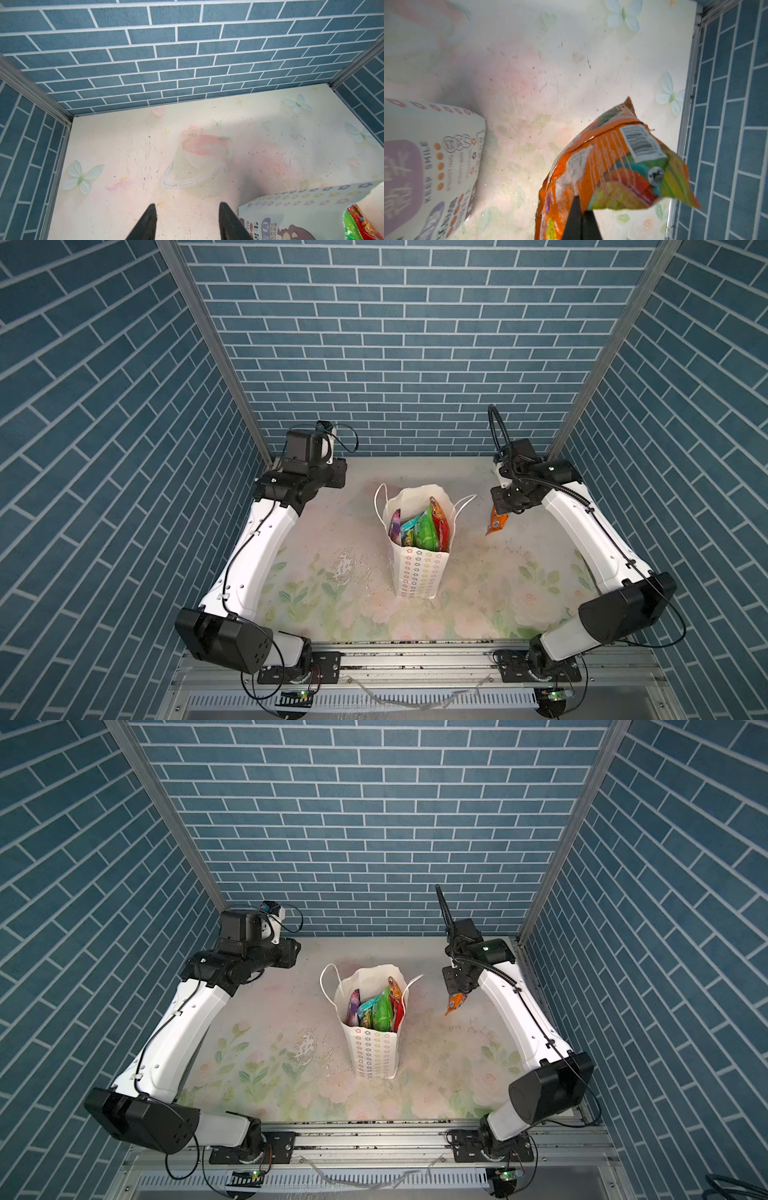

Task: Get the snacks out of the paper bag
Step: 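Lower the orange packet beside the bag and release it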

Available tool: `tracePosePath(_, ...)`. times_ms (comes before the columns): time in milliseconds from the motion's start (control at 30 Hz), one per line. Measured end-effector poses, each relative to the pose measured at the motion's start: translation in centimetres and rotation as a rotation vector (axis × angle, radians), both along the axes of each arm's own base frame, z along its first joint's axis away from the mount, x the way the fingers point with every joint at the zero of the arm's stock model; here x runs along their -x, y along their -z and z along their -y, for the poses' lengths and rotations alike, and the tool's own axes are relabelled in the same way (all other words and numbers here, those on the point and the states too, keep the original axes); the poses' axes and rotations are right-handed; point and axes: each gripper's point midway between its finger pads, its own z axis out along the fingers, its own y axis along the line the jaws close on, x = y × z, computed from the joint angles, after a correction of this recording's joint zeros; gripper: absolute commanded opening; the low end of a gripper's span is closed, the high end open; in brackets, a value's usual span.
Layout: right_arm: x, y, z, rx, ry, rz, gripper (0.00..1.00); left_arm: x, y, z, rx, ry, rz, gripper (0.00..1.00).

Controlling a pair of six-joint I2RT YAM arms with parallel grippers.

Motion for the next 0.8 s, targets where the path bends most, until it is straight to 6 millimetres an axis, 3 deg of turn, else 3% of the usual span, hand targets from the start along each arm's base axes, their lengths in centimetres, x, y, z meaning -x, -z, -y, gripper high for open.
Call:
tracePosePath(333,-0.8,7.3,0.8,0.15,-0.001,-0.236,0.0,-0.2,0.3,0.0,-0.005,-0.002,-0.006,0.5)
tracePosePath(800,-3.1,11.7,-1.8,0.101,-0.024,-0.343,0.0,-0.2,0.3,-0.1,-0.012,-0.006,-0.006,0.5)
